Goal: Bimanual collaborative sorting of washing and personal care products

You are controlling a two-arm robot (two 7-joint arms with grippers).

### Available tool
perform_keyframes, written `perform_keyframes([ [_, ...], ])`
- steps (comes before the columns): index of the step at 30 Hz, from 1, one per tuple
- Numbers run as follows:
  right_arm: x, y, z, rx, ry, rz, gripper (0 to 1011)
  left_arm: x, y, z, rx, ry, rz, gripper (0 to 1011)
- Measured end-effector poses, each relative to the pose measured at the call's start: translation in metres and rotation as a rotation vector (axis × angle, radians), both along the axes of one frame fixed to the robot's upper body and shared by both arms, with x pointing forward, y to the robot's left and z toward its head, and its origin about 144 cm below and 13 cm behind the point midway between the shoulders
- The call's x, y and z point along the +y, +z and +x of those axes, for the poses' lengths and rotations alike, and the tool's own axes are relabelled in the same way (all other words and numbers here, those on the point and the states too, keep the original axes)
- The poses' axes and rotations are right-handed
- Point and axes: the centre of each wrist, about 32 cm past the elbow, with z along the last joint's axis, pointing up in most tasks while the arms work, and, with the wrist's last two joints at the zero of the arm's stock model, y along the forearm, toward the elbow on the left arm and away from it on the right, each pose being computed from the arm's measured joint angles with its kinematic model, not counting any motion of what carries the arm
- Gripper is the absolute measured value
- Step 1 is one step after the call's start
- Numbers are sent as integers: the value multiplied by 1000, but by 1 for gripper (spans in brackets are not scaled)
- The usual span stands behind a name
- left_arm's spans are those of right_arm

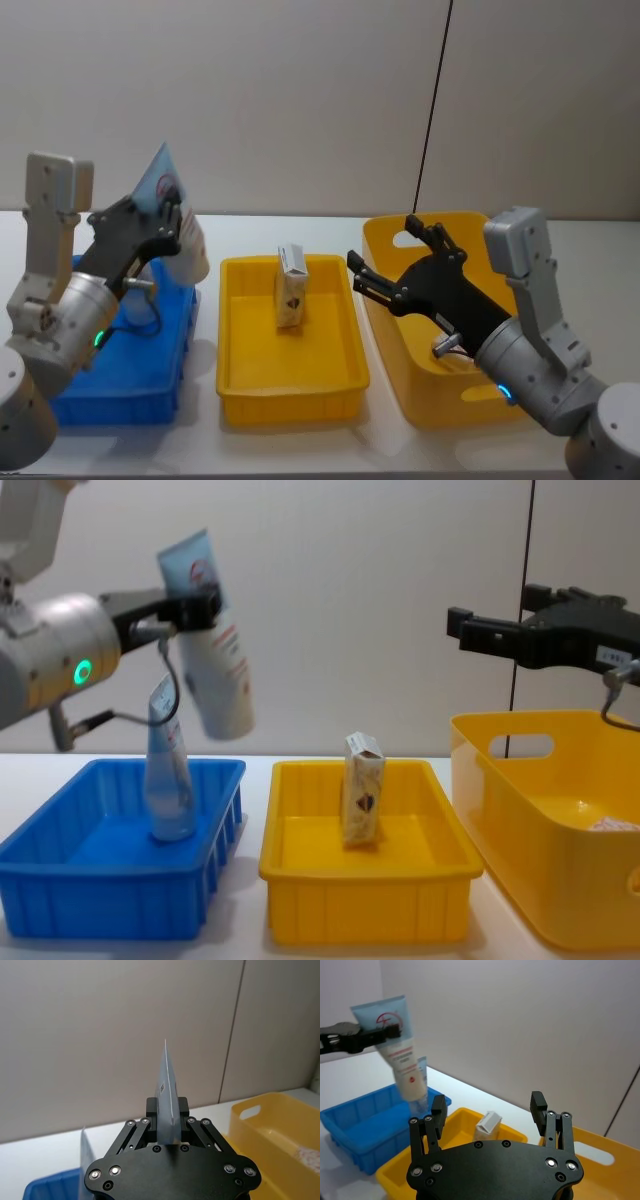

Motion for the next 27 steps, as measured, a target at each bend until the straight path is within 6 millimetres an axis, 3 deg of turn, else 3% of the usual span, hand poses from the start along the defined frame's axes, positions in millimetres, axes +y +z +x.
perform_keyframes([
  [11, -1, -3, 11, 44, 102, 20, 1004, -13, 22, 7, -92, -126, -25, 208],
  [27, -1, 1, 32, 77, 186, -6, 1004, -22, 35, 10, -143, -270, -23, 208],
])
